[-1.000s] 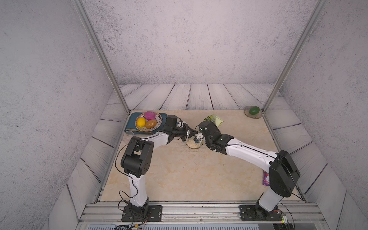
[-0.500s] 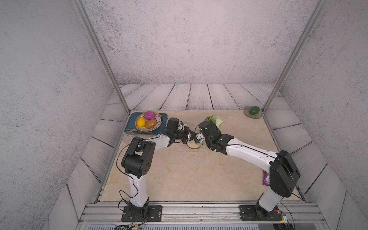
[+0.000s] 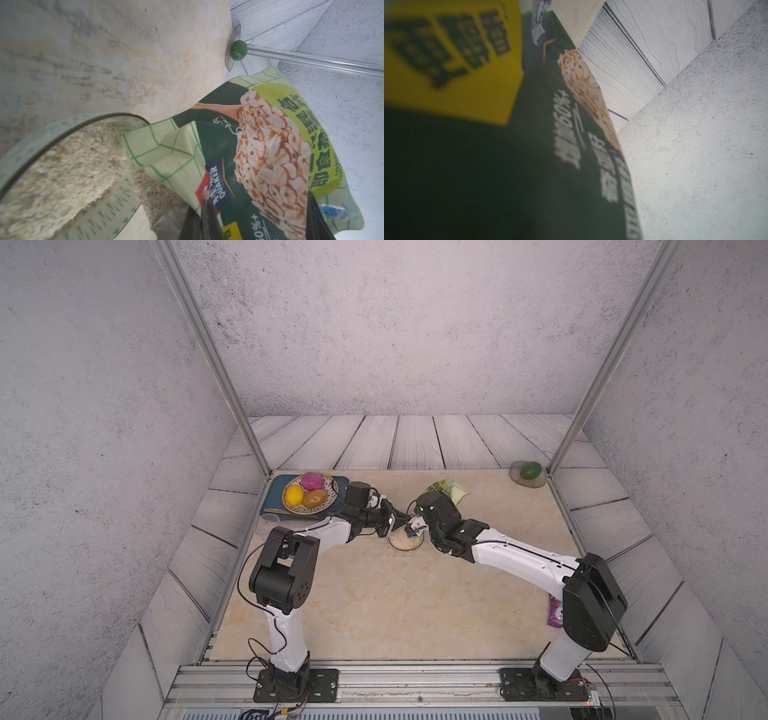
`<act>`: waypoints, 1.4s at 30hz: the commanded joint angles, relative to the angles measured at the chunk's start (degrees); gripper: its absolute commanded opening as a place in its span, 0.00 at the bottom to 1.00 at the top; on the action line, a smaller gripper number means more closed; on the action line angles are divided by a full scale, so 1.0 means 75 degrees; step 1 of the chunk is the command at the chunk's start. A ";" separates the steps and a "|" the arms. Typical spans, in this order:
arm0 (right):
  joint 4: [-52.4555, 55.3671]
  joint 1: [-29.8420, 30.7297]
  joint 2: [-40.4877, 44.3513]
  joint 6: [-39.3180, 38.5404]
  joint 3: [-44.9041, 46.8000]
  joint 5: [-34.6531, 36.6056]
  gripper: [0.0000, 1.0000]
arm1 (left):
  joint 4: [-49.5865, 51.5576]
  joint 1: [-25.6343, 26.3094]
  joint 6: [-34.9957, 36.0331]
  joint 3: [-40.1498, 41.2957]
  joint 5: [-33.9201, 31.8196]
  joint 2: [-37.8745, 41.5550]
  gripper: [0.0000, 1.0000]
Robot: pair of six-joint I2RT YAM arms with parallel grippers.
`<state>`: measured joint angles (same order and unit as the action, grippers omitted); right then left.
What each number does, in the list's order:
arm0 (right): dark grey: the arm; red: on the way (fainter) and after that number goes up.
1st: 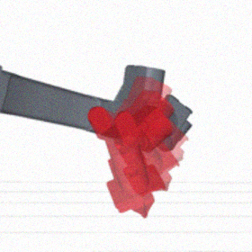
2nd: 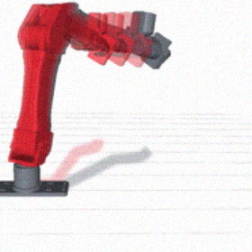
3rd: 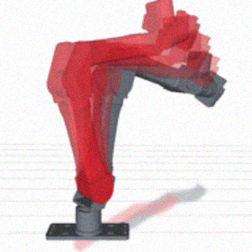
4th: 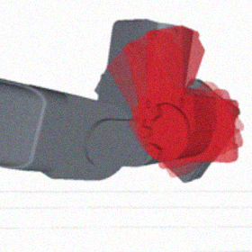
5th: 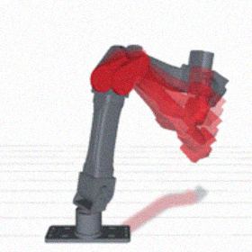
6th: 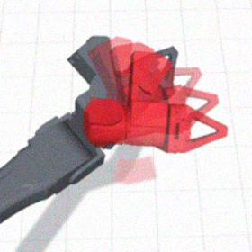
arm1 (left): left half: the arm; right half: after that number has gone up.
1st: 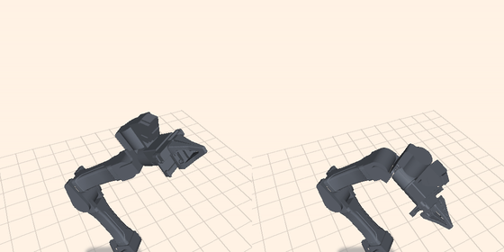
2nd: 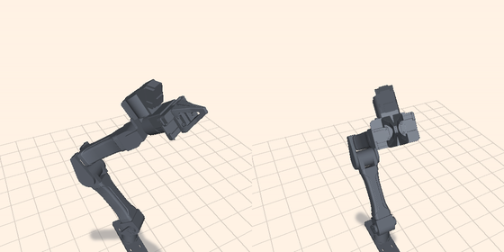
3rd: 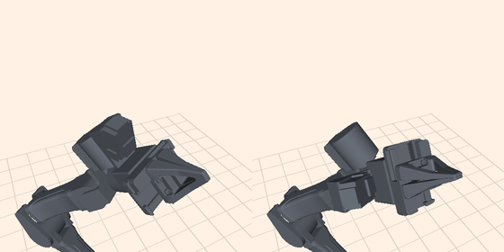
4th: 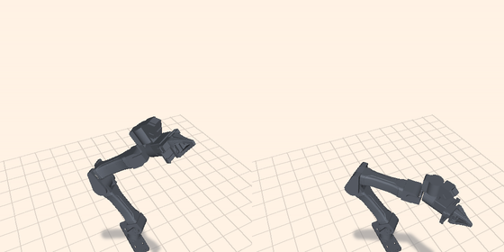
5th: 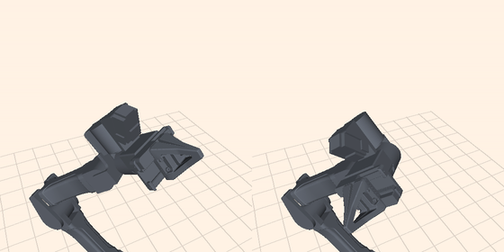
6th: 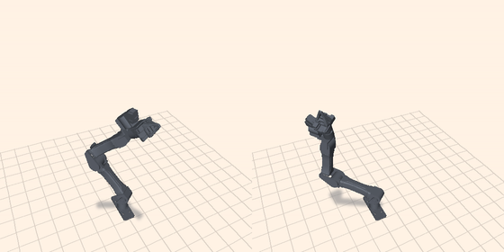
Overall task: Pour the oats into the breakfast bowl
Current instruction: Pour the oats into the bowl.
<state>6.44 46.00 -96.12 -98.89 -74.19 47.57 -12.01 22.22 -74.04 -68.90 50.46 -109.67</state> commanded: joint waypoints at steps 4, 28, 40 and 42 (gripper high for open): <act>-0.1120 -0.0072 0.0370 0.0067 -0.0573 0.0510 0.00 | -0.0546 -0.0047 -0.0214 0.0040 0.0151 -0.0113 0.00; -0.0301 0.0073 0.0648 -0.0044 -0.0151 0.0212 0.00 | 0.1693 0.0083 0.1204 -0.0384 -0.0206 0.0234 0.00; -0.0848 -0.0256 0.0689 0.0392 -0.0192 0.0597 0.00 | 0.0708 0.0101 0.0676 0.0131 -0.0632 0.0463 0.00; -0.0575 -0.0210 0.0688 0.0396 -0.0186 0.0530 0.00 | 0.0527 0.0331 0.0380 0.0107 -0.0602 0.0433 0.00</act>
<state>8.34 44.71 -95.72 -96.90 -74.24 46.41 -6.76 23.77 -69.56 -68.49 45.89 -106.96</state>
